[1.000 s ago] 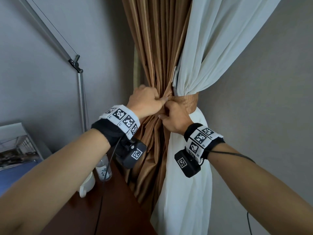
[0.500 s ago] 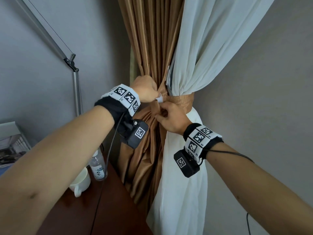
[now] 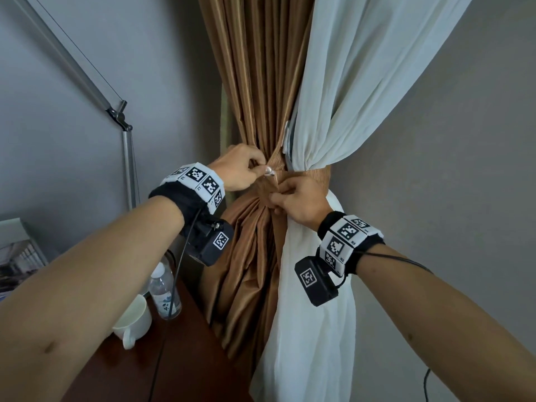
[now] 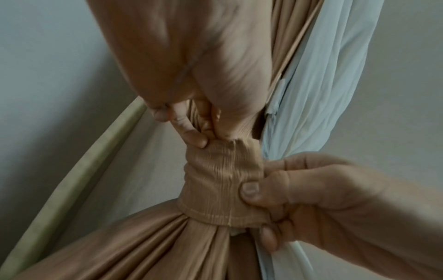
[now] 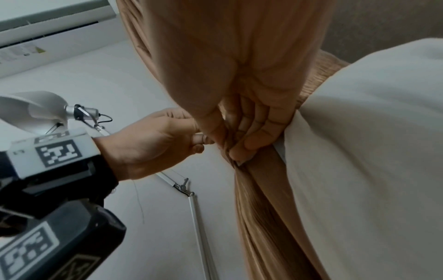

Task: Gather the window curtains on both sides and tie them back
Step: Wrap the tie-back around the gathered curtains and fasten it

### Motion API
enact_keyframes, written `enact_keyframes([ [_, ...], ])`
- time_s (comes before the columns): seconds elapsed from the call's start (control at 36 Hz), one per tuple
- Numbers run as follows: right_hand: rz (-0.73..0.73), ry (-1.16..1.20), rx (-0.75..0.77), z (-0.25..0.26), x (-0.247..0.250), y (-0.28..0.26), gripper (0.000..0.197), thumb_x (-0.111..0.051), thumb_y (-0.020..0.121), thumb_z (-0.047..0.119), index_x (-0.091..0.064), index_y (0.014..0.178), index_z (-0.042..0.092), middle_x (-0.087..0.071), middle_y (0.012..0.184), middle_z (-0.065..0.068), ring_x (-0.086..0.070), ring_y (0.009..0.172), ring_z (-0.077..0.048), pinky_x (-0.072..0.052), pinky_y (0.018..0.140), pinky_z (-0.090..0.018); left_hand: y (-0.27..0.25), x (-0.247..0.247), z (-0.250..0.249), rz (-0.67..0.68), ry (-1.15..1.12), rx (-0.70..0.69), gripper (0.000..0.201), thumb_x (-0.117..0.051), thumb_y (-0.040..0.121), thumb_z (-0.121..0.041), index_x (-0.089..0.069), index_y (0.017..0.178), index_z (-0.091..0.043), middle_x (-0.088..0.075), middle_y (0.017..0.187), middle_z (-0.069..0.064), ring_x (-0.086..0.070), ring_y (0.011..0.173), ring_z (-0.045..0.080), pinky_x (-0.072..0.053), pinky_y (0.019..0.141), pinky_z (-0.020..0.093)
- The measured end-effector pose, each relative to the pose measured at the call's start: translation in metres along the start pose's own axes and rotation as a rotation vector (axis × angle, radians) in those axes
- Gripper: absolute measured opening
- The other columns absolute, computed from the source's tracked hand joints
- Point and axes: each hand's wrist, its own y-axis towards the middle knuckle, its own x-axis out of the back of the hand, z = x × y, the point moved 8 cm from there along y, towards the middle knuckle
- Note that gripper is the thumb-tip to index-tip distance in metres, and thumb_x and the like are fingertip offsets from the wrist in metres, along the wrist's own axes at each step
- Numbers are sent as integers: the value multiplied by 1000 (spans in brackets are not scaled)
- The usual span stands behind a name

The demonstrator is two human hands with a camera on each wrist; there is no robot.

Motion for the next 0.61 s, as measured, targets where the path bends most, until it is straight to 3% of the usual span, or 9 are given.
enact_keyframes([
  [0.06,-71,142,-71,-7,5,-2,14,-78,76,11,-65,73,7,-69,59,-8,-64,50,-12,-57,59,-28,2,0,2,21,7,5,14,-60,94,-25,-63,81,-18,-55,82,-11,-53,81,11,-36,75,24],
  [0.11,-123,235,-117,-12,11,-3,21,-82,73,8,-63,75,-1,-66,56,-10,-62,42,-12,-57,52,-26,3,0,4,36,10,19,16,-60,94,-28,-61,80,-20,-54,79,-13,-53,80,12,-37,75,26],
  [0.22,-123,221,-159,-11,16,2,24,-84,70,9,-65,73,-4,-68,59,-14,-62,41,-11,-56,48,-23,5,-3,6,85,8,59,21,-58,95,-33,-57,76,-23,-53,76,-11,-52,76,15,-37,71,27],
  [0.31,-130,162,-157,-10,16,8,25,-85,70,13,-63,61,4,-67,57,-13,-64,44,-15,-57,49,-26,6,-6,7,149,16,95,26,-58,91,-45,-59,77,-23,-58,85,-4,-54,83,17,-40,71,31],
  [0.39,-135,58,-96,-9,17,8,33,-84,72,20,-60,55,7,-67,55,-15,-66,49,-22,-60,56,-34,6,-8,9,153,21,90,40,-70,79,-53,-65,90,-15,-67,96,0,-62,92,17,-50,85,37],
  [0.5,-85,-224,16,-2,17,10,44,-81,73,40,-58,49,11,-66,51,-8,-66,49,-17,-59,61,-35,6,-7,7,26,79,70,37,-67,86,-44,-63,90,-8,-67,91,5,-62,88,22,-52,83,39],
  [0.56,-83,-423,66,4,20,11,47,-77,72,50,-61,52,11,-66,54,-5,-65,62,-13,-57,68,-34,8,-10,8,2,53,91,33,-65,88,-42,-63,91,-9,-66,92,5,-61,89,23,-51,83,38],
  [0.61,-94,-560,120,13,21,11,48,-74,72,55,-59,59,12,-67,73,-7,-63,83,-20,-55,76,-37,11,-14,10,3,41,132,32,-63,89,-42,-59,86,-11,-64,92,6,-60,88,23,-49,77,35],
])
